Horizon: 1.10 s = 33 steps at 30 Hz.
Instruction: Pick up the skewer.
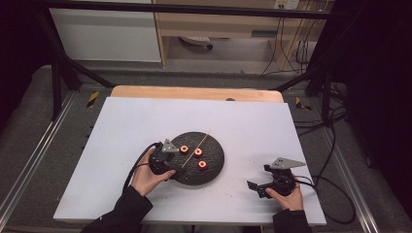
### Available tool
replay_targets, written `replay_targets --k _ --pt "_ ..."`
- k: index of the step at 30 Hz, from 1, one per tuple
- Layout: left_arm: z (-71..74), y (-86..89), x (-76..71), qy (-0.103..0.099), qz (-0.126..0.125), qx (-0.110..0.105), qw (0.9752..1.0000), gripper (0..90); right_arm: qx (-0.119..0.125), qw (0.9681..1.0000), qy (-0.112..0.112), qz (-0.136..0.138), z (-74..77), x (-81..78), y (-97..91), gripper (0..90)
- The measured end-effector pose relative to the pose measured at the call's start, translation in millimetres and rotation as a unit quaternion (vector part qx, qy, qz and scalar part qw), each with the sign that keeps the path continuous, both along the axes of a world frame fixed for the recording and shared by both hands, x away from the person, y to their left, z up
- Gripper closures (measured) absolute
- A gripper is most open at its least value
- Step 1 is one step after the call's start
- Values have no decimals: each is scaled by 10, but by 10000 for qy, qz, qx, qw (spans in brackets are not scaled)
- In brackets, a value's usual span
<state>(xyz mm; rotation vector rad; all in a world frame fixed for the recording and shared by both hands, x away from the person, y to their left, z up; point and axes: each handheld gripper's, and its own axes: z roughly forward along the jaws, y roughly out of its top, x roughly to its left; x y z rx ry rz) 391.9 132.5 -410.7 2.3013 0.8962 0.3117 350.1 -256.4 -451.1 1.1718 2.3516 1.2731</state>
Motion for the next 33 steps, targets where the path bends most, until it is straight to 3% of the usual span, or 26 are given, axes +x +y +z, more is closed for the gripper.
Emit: replay_targets --k 16,33 --pt "-29 -110 66 386 139 202 9990 620 -25 10000 -5 14 -4 6 -1 6" --pt "-39 -229 78 586 102 555 9967 777 7 10000 15 13 0 0 -1 6"
